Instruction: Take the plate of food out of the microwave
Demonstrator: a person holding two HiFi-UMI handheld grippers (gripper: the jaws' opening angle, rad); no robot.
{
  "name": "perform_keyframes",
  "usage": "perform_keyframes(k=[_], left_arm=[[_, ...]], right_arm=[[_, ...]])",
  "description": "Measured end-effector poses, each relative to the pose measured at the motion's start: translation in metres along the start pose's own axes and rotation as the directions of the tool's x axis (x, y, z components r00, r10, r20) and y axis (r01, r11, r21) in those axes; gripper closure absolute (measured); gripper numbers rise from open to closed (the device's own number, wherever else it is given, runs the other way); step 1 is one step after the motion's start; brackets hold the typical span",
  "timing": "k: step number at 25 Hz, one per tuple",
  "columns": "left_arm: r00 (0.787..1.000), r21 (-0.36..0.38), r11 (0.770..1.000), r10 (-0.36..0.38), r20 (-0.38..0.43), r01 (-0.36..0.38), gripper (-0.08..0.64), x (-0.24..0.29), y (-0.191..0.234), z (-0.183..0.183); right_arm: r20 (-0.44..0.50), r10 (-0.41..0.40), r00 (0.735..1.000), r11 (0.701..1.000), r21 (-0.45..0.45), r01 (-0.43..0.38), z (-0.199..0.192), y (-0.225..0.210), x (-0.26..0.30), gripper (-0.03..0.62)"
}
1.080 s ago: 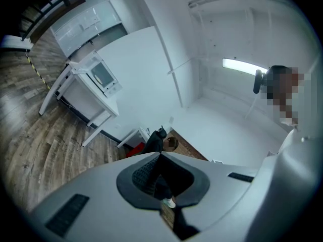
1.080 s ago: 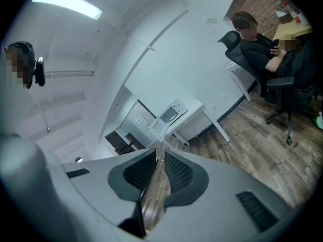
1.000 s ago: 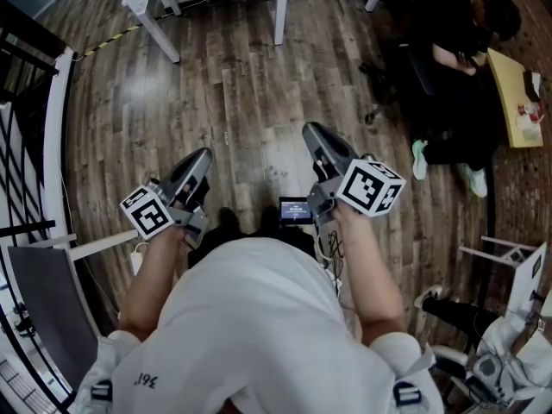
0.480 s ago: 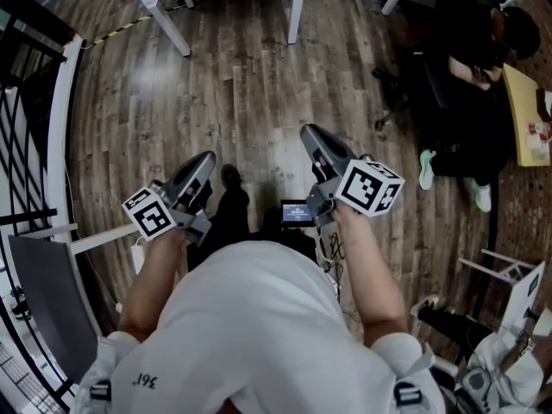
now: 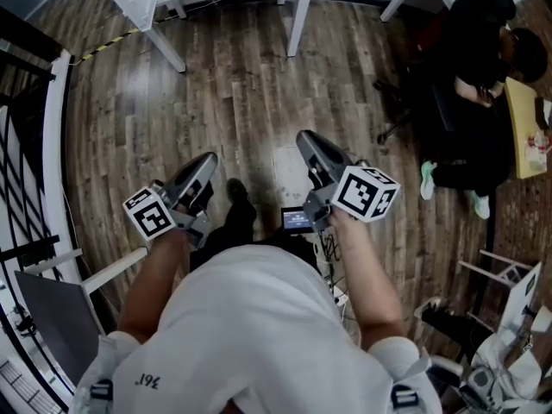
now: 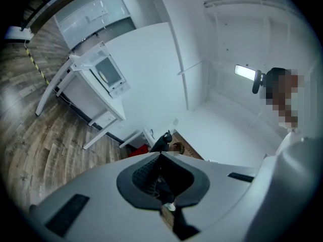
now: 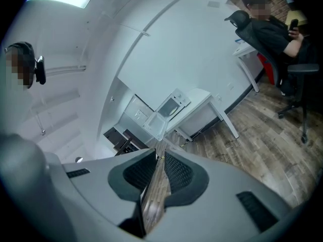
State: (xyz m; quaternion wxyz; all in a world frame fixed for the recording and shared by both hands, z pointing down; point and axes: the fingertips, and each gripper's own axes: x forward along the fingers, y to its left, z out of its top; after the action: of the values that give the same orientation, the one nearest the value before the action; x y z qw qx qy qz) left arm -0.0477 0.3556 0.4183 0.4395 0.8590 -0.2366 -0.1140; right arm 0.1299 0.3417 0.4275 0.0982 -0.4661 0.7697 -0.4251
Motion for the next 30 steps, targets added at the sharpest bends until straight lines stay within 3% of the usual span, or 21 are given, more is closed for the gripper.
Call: perform_keyframes(k=[9,18,24,30], left_arm=[[0.999,0.012,0.999,-0.034,-0.032,0.035,0.563,0.017,0.061,0.097],[1.000,0.014,1.000,-0.014,-0.022,0.014,0.563,0.034,0.095,0.144],[0.999,0.006,0.999,0.044,-0.014,-0.044,0.563,0.068,0.126,0.164],[0.997,-0.013,0.997,0.081,0.018,-0.081,0.563,0.130,0.158,0.206]], right_arm=[[0.006,-0.044,0.999,0.999,-0.008,0.044,0.025,0.017,0.102,0.537],[-0.006,-0.027,1.000,1.000,-0.006,0.027,0.052,0.017,0.163,0.537],[-0.064,0.010,0.998,1.000,0.003,-0.010,0.077,-0.016,0.211,0.537],[-0.113,0.053,0.992,0.999,-0.007,-0.054,0.142,-0.050,0.271,0.537]])
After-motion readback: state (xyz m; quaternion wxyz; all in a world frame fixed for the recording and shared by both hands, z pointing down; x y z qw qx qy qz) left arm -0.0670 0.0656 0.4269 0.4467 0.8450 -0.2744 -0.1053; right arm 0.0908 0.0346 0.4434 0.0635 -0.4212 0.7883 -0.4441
